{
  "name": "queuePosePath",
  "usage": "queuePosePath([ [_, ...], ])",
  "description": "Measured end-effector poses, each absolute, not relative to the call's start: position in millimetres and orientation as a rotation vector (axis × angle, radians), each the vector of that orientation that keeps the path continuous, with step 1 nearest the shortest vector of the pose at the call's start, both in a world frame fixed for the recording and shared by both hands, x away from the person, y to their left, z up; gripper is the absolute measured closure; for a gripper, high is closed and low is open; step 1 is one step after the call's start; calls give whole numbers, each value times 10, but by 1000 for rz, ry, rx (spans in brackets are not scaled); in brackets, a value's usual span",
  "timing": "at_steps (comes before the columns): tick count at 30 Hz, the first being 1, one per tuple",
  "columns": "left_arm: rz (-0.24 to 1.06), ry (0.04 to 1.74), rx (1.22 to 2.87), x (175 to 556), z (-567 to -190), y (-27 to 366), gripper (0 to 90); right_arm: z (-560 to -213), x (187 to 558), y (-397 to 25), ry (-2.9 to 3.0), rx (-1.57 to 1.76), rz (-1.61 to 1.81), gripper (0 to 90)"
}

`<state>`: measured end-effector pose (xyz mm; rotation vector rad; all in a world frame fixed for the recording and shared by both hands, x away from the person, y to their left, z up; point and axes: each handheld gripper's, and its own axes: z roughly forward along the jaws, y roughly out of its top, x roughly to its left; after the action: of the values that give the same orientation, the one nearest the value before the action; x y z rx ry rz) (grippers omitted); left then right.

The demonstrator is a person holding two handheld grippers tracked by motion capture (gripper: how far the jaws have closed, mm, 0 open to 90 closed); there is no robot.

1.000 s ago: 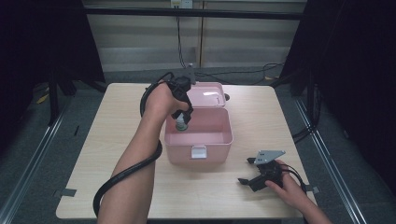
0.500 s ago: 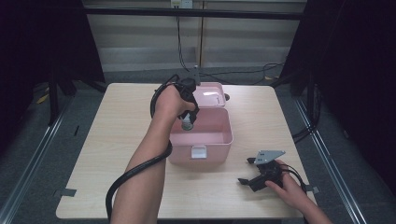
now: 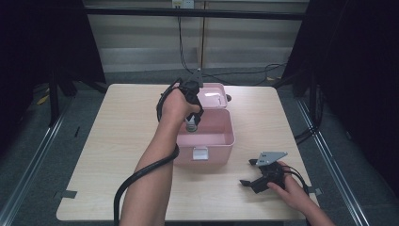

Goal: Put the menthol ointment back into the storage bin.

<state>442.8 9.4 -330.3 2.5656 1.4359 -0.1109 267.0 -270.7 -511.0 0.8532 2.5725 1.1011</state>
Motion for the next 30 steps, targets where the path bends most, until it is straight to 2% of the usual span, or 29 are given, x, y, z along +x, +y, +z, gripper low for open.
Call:
queuePosePath([
  [6,-115,1449,2532,4462,-3382,76,503,-5110,2671,-2707,2572,850,1101,95],
  [13,-41,1459,2532,4498,-3489,36,503,-5111,2674,-2708,2567,846,1101,96],
  [30,-36,1520,2485,4560,-3765,58,502,-5111,2673,-2707,2565,848,1102,96],
])
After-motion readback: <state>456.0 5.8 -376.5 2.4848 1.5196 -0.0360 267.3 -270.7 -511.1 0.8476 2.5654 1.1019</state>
